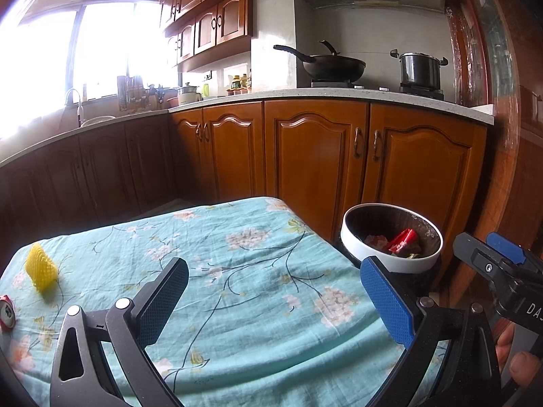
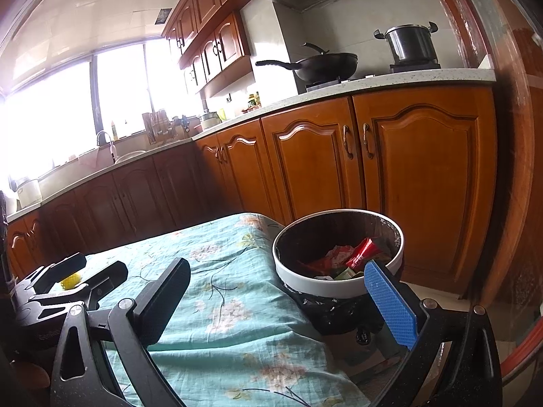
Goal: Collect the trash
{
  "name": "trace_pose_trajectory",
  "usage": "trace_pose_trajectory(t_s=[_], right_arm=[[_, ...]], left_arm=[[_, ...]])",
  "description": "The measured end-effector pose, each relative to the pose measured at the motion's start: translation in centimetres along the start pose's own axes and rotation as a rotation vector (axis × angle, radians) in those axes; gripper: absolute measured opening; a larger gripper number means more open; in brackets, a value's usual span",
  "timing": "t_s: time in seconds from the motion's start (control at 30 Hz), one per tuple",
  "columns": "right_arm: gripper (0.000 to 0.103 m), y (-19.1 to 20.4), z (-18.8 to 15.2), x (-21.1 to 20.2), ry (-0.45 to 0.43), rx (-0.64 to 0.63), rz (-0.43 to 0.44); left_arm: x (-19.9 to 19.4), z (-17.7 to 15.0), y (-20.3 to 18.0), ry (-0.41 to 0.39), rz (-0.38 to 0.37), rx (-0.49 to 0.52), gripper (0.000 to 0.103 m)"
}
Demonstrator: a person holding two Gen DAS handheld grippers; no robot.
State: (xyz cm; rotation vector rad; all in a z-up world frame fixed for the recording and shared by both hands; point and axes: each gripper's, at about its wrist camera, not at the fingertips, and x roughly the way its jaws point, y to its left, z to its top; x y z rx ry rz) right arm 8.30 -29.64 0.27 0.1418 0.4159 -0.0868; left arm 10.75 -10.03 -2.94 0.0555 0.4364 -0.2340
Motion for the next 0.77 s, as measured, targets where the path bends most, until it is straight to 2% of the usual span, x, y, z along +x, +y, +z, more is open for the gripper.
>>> trace_pose_trajectory(t_s=[0.77], right_arm=[[0.103, 0.31, 0.03, 0.52, 0.018, 0.006, 0.008]], left_arm=[[0.37, 0.0, 0.16, 0.013, -0.008, -0.006, 0.102]])
